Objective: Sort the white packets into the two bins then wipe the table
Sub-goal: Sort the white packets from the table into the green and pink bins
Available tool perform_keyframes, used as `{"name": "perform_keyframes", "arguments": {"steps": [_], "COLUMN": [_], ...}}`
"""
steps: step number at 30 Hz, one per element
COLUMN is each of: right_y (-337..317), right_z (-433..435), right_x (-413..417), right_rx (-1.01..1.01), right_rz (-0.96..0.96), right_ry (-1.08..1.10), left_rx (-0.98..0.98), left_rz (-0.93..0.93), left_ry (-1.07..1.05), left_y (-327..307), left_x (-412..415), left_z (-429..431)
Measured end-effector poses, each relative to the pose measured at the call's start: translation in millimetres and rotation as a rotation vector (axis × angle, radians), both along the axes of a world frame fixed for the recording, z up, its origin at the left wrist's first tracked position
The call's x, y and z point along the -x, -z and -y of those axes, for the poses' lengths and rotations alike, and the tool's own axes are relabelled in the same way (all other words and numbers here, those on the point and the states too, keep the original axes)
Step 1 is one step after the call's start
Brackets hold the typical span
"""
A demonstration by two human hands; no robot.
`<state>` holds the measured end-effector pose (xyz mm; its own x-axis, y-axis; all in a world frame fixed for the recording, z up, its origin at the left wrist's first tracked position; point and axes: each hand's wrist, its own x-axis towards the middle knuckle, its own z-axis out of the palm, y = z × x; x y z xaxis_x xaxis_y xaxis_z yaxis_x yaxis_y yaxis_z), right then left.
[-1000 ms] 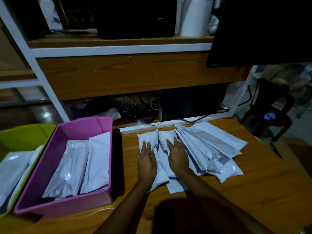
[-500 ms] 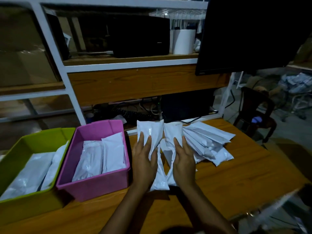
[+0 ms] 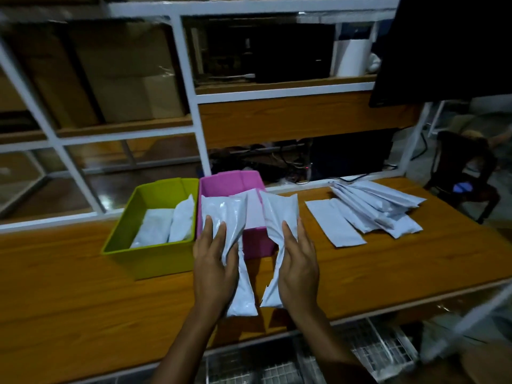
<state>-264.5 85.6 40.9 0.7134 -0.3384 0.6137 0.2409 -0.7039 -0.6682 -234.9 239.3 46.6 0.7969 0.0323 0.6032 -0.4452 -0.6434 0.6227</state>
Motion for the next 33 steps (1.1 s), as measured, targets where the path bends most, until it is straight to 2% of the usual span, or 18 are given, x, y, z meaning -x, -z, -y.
{"name": "perform_keyframes", "arguments": {"steps": [8, 14, 19, 23, 27, 33], "right_y": [-23, -54, -53, -37, -12, 26], "right_z": [-108, -182, -226, -245, -256, -258], "right_x": [-47, -131, -190, -229, -261, -288], "right_rx": [-0.011, 0.044, 0.107, 0.206, 0.339, 0.533], "right_rz": [0.044, -0.091, -0.196, -0.344, -0.544, -0.643], "right_ry": [-0.147, -0.179, -0.179, -0.174, -0.172, -0.146], "left_rx": [0.031, -0.053, -0.179, -0.333, -0.605, -0.945], "left_rz": [0.012, -0.061, -0.210, -0.302, -0.415, -0.625], "left_ry": [-0.155, -0.171, -0.152, -0.102, -0.097, 0.018], "left_y": [-22, -25, -25, -14, 0, 52], "left_x": [-34, -117, -188, -224, -240, -269], "left_z": [-131, -210, -239, -240, -239, -234]}}
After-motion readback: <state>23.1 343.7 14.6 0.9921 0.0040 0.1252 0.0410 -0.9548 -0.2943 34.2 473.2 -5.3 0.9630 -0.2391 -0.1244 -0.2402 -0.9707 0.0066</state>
